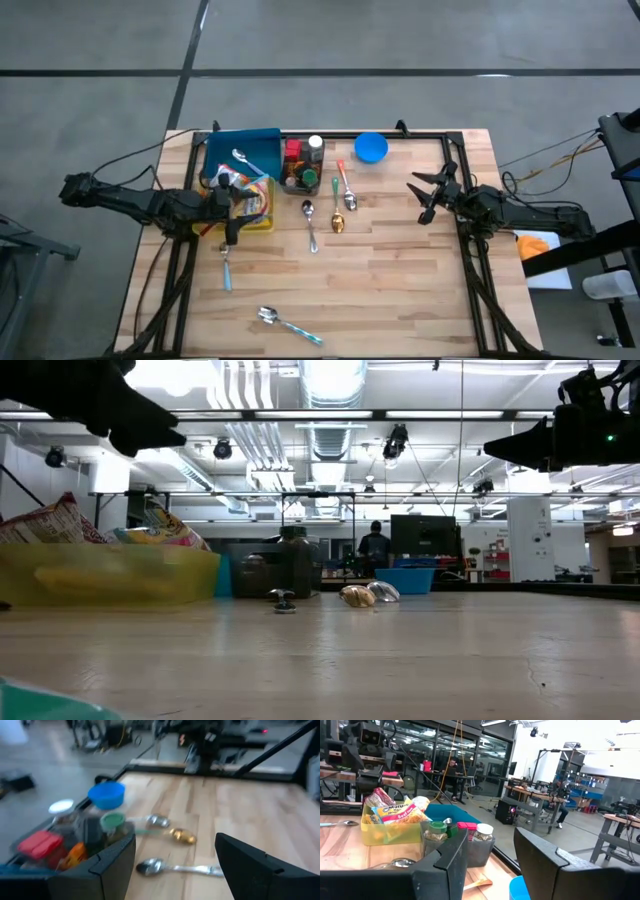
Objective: Pick & Place Food Item
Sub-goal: Put the blue spoon into the blue bin
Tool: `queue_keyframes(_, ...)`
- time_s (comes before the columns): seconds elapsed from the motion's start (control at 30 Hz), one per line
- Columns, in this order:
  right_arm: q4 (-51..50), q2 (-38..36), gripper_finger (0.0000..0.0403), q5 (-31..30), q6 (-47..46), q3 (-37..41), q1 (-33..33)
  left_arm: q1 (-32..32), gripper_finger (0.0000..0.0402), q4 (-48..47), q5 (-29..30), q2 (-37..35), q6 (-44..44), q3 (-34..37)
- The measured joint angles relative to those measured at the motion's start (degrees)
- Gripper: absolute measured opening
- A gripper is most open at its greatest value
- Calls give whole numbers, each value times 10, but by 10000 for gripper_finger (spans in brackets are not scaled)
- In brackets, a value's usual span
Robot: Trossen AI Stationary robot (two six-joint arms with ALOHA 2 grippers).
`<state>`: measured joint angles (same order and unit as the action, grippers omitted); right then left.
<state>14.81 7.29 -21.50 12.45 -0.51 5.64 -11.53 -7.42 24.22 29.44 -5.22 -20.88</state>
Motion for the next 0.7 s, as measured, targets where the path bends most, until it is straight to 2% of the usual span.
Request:
queue_keyframes(0.2, 0, 0, 157, 0, 0, 0, 0, 0, 271, -69, 65, 84, -54, -67)
queue_keyframes(0.7, 0, 0, 157, 0, 0, 0, 0, 20, 271, -128, 51, 338, -60, -265)
